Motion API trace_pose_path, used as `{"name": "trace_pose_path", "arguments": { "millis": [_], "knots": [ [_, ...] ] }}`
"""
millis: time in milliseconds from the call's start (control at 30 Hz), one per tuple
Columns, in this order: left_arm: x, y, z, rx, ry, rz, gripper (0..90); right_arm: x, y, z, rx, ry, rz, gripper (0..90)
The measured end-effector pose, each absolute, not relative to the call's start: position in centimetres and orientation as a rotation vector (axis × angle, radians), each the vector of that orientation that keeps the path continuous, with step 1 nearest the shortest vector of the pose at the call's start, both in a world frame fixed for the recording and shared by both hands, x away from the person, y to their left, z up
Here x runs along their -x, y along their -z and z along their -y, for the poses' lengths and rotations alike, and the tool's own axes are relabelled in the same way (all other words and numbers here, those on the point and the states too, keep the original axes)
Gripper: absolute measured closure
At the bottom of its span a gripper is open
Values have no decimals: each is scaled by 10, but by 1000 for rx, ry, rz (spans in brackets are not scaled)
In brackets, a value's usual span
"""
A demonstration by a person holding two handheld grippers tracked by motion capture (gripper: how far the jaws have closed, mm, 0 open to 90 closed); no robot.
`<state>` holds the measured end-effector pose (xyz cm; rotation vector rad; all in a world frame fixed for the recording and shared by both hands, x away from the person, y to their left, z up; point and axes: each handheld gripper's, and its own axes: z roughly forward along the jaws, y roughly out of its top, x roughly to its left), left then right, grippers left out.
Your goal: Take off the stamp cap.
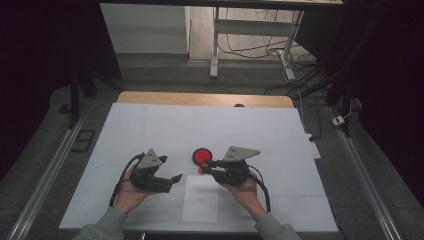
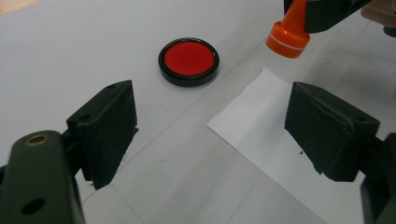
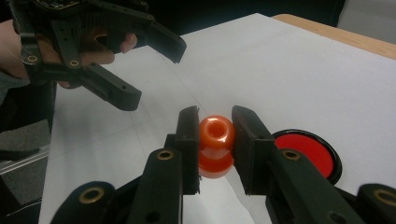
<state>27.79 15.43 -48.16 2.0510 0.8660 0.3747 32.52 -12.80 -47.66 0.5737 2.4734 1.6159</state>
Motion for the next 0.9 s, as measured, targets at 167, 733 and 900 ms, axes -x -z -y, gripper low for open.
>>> {"name": "trace_pose_path", "arguments": {
  "millis": [167, 733, 900],
  "knots": [
    [-280, 482, -147, -2067, -368, -850, 175, -325, 477, 128, -575, -1617, -2474, 728],
    [-284, 485, -120, -2118, -355, -788, 181, -325, 477, 128, -571, -1615, -2475, 728],
    [-285, 485, -112, -2127, -349, -771, 183, -325, 477, 128, -573, -1618, -2476, 728]
  ]
}}
